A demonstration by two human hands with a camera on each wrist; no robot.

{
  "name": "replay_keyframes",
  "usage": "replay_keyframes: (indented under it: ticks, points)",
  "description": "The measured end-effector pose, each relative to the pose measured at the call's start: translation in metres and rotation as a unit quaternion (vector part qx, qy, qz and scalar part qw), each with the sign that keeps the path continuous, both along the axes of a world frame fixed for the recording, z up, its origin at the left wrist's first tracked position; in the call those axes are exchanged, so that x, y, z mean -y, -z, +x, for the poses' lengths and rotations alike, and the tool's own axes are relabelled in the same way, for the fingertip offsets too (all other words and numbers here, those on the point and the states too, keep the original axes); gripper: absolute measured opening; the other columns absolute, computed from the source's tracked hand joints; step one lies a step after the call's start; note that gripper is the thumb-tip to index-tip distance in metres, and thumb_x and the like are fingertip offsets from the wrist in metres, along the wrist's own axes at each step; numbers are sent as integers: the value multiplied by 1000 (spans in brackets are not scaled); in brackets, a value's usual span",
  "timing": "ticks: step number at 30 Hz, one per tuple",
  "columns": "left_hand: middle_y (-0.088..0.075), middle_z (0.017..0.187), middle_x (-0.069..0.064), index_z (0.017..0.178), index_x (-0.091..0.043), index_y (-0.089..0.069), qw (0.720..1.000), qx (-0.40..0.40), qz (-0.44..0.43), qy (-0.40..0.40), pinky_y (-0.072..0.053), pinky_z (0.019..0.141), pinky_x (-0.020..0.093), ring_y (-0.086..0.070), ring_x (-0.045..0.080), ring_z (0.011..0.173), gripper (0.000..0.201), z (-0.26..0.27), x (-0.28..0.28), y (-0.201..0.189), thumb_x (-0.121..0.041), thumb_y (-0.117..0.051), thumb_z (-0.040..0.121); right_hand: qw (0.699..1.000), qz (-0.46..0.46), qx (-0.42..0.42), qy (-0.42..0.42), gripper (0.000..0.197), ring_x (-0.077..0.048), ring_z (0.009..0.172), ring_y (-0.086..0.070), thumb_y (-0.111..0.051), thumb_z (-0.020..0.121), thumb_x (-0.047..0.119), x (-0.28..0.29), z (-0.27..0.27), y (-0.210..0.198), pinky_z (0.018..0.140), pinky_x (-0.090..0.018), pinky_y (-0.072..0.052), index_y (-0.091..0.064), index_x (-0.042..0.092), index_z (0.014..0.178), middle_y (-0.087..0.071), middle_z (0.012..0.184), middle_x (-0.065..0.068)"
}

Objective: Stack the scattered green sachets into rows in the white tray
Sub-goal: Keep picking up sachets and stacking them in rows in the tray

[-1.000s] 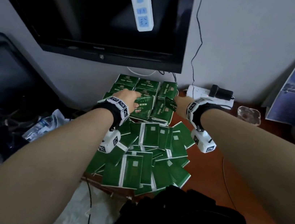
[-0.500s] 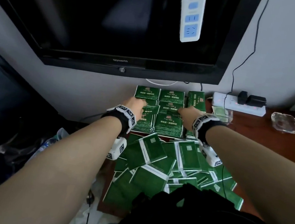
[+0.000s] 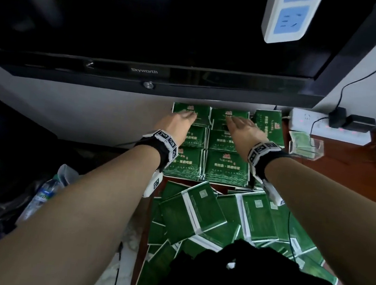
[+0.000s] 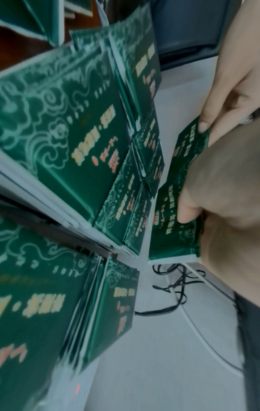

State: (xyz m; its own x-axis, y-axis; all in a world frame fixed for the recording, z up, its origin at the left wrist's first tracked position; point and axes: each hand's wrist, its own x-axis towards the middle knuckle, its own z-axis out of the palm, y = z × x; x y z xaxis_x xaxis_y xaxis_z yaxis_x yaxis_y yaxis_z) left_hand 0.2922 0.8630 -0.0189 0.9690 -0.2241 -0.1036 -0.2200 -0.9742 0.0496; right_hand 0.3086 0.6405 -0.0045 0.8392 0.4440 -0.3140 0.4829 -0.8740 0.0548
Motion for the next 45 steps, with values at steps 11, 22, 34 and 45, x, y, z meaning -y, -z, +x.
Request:
replay_keyframes:
  ticks: [11,22,34,45]
  points:
    - [-19,163,5,155,-11,-24,997,-56,40,34,-37,114,35,-25,20,148,68,-7,-4,32,12,-38,92,999,33,-39,-10,80,-29,151,-4,-41,88,-12,7,14,43,123,-38,-6,-6,8,158,-3,164,-13]
    - [-22,162,-1,154,-16,-30,998,-47,46,7,-48,102,36,-41,19,140,67,20,-4,32,7,-47,94,997,71,-27,12,81,-30,150,-10,-45,88,-13,7,29,44,122,-38,-12,-13,10,158,-10,164,-11]
    - [-20,163,-4,154,-18,-30,997,-37,61,10,-51,94,35,-42,16,139,62,34,-5,36,1,-50,98,997,70,-26,24,81,-32,151,-6,-50,88,-7,4,44,53,122,-40,-10,-11,8,158,-3,164,-13]
    - [-21,162,-2,153,-15,-31,998,-30,61,11,-52,92,37,-52,21,129,58,39,-9,38,-6,-52,100,998,54,-12,21,85,-30,152,-3,-49,88,-9,3,52,58,124,-41,-4,-7,14,158,1,165,-12]
